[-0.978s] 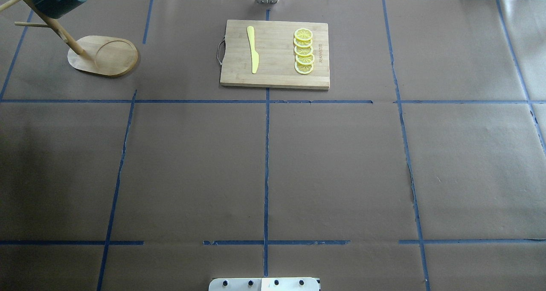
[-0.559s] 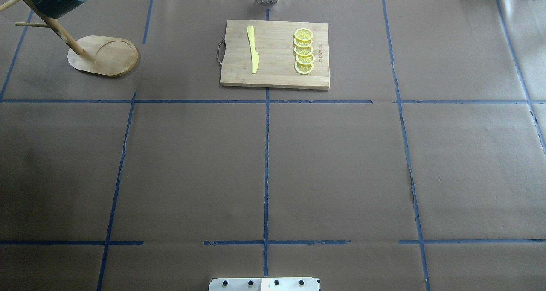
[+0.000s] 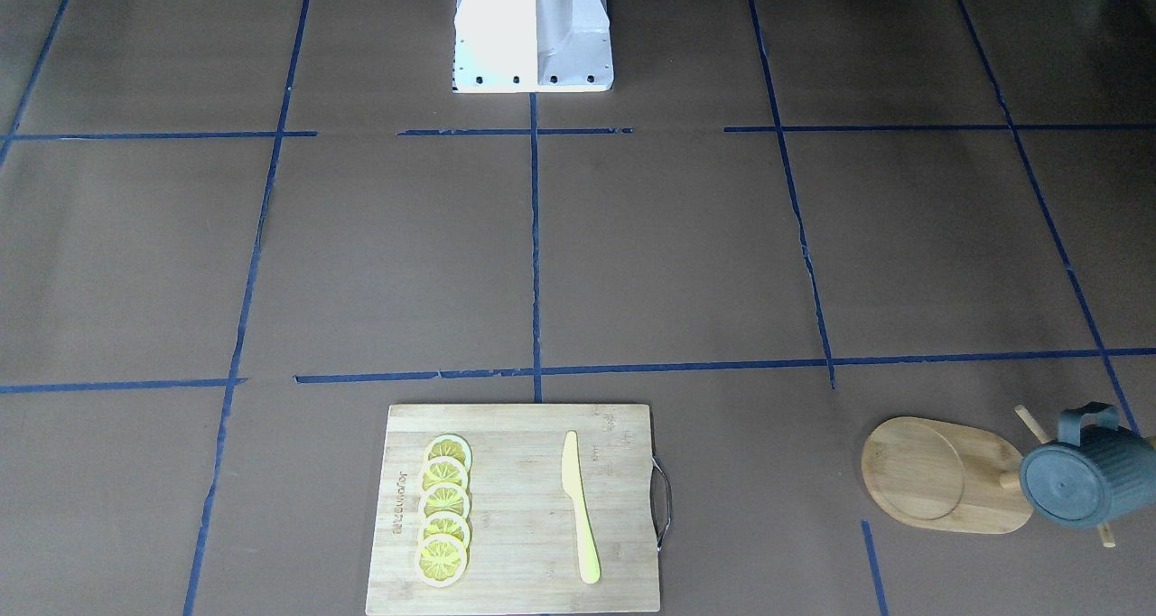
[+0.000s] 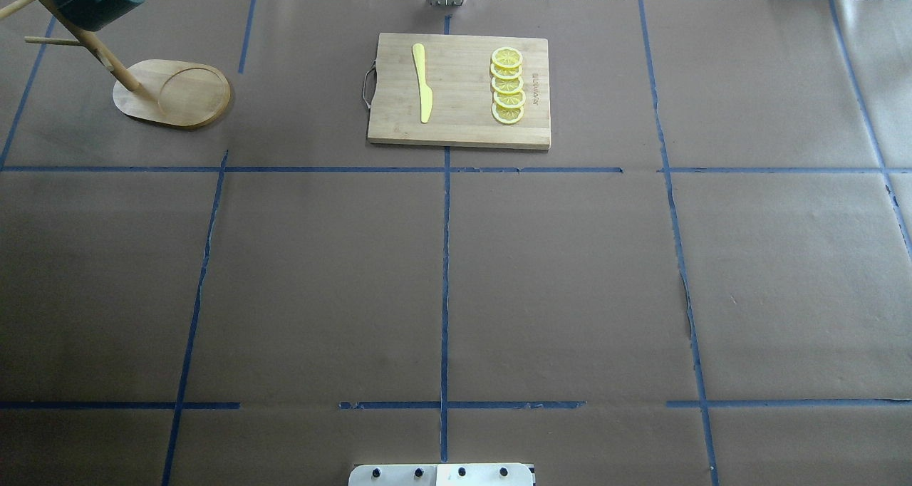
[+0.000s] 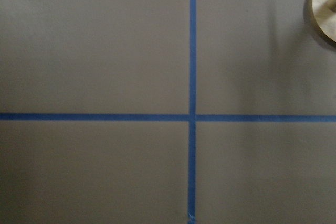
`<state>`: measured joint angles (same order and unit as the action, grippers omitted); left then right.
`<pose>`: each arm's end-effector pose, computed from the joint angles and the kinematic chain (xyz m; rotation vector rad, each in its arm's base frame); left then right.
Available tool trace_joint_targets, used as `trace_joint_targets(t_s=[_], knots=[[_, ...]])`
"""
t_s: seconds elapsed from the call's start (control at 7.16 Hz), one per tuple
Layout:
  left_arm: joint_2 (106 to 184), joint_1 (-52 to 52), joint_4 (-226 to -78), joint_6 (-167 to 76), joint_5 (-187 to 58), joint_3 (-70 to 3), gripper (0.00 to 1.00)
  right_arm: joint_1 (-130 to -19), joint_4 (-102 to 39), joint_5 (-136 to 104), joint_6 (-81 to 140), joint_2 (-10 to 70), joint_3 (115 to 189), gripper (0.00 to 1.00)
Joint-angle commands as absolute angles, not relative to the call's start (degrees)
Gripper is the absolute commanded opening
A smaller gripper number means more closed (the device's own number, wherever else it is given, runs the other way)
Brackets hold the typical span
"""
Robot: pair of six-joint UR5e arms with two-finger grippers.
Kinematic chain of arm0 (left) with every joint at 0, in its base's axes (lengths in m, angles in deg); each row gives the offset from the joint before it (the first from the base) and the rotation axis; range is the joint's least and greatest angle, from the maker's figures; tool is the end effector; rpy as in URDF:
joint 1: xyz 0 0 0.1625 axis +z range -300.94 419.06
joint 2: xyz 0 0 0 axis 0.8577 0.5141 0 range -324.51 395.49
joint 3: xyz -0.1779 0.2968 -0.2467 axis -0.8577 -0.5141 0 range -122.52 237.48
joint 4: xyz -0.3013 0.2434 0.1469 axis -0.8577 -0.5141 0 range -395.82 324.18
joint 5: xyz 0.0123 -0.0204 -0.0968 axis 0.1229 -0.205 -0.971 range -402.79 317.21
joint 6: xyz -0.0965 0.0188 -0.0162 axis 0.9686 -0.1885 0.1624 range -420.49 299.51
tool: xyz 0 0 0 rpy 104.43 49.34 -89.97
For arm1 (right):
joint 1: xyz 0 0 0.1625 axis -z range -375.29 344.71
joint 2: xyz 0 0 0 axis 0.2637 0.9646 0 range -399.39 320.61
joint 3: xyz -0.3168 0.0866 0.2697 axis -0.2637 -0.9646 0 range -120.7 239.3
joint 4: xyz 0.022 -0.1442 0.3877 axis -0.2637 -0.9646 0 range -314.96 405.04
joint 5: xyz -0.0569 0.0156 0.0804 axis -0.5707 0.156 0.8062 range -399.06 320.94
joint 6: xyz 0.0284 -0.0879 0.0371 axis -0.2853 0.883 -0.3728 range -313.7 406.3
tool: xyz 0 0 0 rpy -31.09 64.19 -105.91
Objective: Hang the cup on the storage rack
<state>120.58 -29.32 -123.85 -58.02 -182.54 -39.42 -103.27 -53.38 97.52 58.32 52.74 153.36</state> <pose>-0.0443 -0.4568 0.6366 -0.0306 0.8677 -0.0136 0.0444 -0.4694 0.6532 -0.0358 -0.8196 -0.1851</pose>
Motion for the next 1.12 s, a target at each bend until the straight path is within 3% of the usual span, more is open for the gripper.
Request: trace_joint_targets(t_s=[0.0,0.56,0.98], knots=[[120.57,-31.99,-110.72,-66.18,-179.74,-43.42,1.0,-103.35,-53.22,97.79,58.35,52.63,153.78,1.0],[119.25,-32.43,-111.31,-66.55,-177.79,-47.72,1.0,-103.18,-53.13,97.96,58.52,52.89,153.69,1.0],[118.28,-32.17,-112.89,-66.2,-178.15,-46.06,1.0,-103.18,-52.87,97.96,59.22,53.51,153.69,1.0]])
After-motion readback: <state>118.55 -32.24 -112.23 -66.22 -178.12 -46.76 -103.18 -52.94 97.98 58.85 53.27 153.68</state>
